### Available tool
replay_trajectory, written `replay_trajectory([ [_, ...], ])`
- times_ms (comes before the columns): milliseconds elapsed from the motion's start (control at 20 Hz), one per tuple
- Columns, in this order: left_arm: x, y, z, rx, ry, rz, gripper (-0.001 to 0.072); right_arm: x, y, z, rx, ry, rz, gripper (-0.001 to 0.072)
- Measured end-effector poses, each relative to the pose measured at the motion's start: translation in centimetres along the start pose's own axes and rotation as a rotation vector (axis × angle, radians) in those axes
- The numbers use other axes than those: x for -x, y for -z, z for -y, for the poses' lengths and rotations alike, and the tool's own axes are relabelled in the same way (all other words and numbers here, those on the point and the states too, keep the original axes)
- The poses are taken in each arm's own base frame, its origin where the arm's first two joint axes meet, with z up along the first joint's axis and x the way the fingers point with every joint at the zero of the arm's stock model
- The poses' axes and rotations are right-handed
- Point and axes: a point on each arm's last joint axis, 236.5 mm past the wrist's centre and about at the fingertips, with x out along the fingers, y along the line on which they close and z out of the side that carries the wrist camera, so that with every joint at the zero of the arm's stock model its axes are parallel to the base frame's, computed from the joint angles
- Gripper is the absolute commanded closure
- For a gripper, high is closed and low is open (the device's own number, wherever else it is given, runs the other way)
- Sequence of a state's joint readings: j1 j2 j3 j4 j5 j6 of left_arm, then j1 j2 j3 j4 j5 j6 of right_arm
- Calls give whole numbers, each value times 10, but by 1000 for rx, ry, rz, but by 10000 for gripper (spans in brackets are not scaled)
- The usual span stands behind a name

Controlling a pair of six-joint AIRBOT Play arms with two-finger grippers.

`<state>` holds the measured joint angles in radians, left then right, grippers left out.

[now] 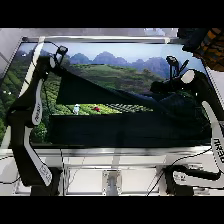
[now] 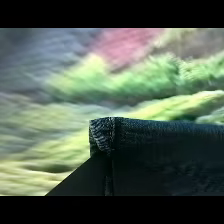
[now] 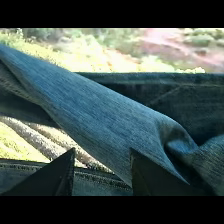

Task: Fold the clothes and pants, and hang the long-sleeved shirts on hangers.

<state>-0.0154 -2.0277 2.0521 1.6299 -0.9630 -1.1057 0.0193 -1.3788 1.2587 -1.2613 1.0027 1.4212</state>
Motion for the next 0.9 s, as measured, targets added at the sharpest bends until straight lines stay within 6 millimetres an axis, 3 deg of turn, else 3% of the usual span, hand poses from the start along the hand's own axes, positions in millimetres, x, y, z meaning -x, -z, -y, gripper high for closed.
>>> replay_trajectory([
  [100, 38, -17, -13, -71, -18, 49, 688, 0, 4, 2, 8, 10, -17, 332],
  [250, 104, -29, -17, -181, 14, 93, 688, 3, 13, 10, 33, 45, -54, 332],
  [450, 181, -6, 3, -314, 113, 58, 688, 7, 26, 25, 70, 104, -112, 332],
  [600, 196, 51, 19, -364, 192, -99, 688, 9, 33, 32, 85, 132, -145, 332],
  [900, 171, 212, 55, -333, 383, -578, 676, 13, 46, 43, 108, 178, -205, 332],
])
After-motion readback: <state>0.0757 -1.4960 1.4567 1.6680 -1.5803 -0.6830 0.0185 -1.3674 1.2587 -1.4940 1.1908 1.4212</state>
